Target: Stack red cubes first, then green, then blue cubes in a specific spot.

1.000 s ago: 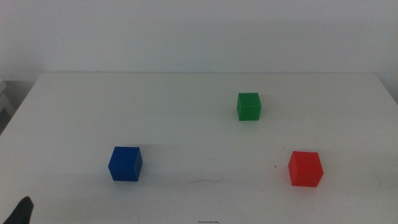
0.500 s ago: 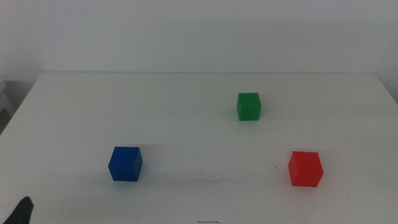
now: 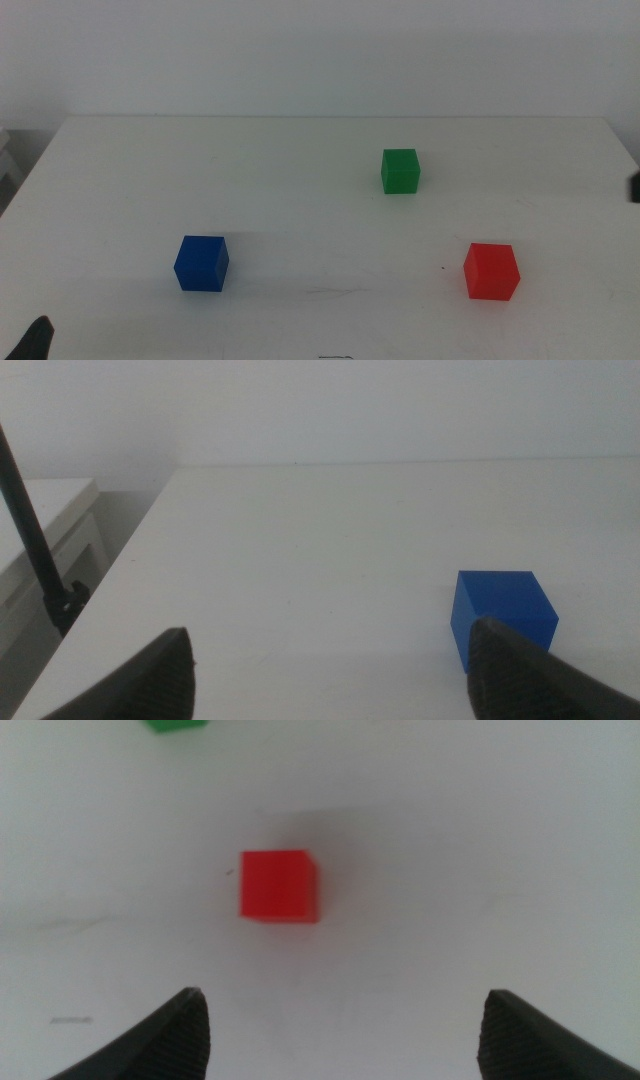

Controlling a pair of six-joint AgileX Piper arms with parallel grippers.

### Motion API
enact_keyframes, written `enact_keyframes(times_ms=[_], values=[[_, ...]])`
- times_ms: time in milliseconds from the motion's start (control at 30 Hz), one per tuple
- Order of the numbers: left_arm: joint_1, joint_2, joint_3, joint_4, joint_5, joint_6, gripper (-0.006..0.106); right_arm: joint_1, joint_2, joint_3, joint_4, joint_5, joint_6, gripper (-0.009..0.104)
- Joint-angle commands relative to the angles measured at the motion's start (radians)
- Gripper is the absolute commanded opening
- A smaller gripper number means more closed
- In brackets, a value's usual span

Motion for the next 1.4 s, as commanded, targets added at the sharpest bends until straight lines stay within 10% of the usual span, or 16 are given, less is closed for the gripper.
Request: enact_keyframes(times_ms=[0,1367], values=[[0.001,-0.021,-0.003,-0.01,-0.083,-0.007,0.094,0.051,0.039,-0.045,-0.012,-0.039,0.019,0.092],[0.001,-0.021,-0.003,-0.01,-0.083,-0.007,0.094,0.225,0.756,-0.164,-0.082,-0.197,0.105,0.092]])
